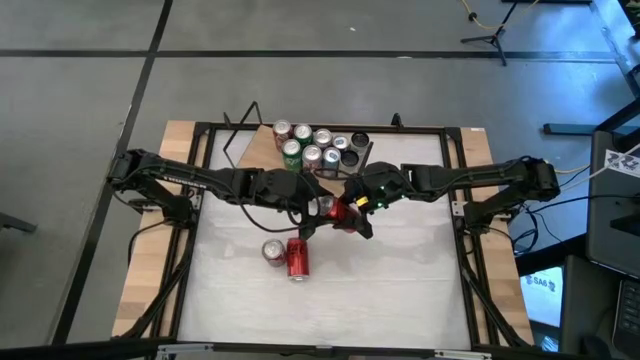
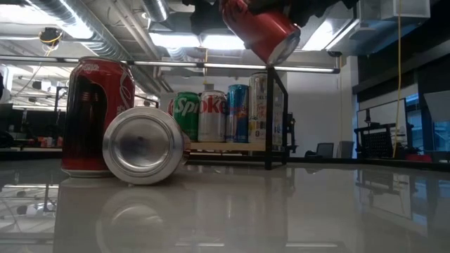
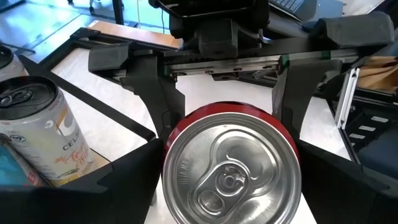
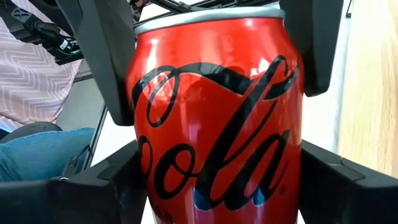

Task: Place canned beverage on shelf
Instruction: Put the left red black soda can on the shelf

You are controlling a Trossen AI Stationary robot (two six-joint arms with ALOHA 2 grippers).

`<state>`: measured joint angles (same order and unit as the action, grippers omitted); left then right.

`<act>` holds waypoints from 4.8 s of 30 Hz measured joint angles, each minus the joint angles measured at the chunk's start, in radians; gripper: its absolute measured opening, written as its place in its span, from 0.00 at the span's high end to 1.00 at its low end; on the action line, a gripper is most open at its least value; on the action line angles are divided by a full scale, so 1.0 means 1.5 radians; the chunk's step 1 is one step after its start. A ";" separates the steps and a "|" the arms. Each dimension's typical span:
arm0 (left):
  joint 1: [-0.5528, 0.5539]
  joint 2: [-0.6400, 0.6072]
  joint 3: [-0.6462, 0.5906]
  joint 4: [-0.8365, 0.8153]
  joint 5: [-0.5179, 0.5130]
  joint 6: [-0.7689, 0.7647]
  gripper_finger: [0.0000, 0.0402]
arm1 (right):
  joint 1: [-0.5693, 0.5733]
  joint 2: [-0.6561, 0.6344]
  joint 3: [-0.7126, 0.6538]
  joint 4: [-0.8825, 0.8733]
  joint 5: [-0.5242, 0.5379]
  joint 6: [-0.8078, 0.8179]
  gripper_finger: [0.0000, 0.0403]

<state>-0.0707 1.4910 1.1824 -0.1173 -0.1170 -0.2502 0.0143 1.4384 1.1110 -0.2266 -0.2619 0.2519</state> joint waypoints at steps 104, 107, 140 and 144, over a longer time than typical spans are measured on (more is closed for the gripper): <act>0.442 -0.118 -0.001 -0.573 0.084 0.382 0.28 | -0.001 -0.071 0.068 -0.095 0.060 -0.057 0.08; 0.469 -0.086 -0.001 -0.573 0.084 0.406 0.28 | -0.001 -0.071 0.068 -0.096 0.060 -0.057 0.08; 0.586 -0.026 -0.002 -0.484 0.086 0.472 0.21 | -0.001 -0.070 0.068 -0.095 0.083 -0.057 0.08; 0.586 -0.025 -0.002 -0.467 0.085 0.470 0.18 | -0.001 -0.070 0.068 -0.095 0.083 -0.057 0.08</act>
<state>0.8078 1.4528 1.1790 -0.8182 0.0104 0.4548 0.0128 1.3327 1.2129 -0.3698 -0.1379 0.1659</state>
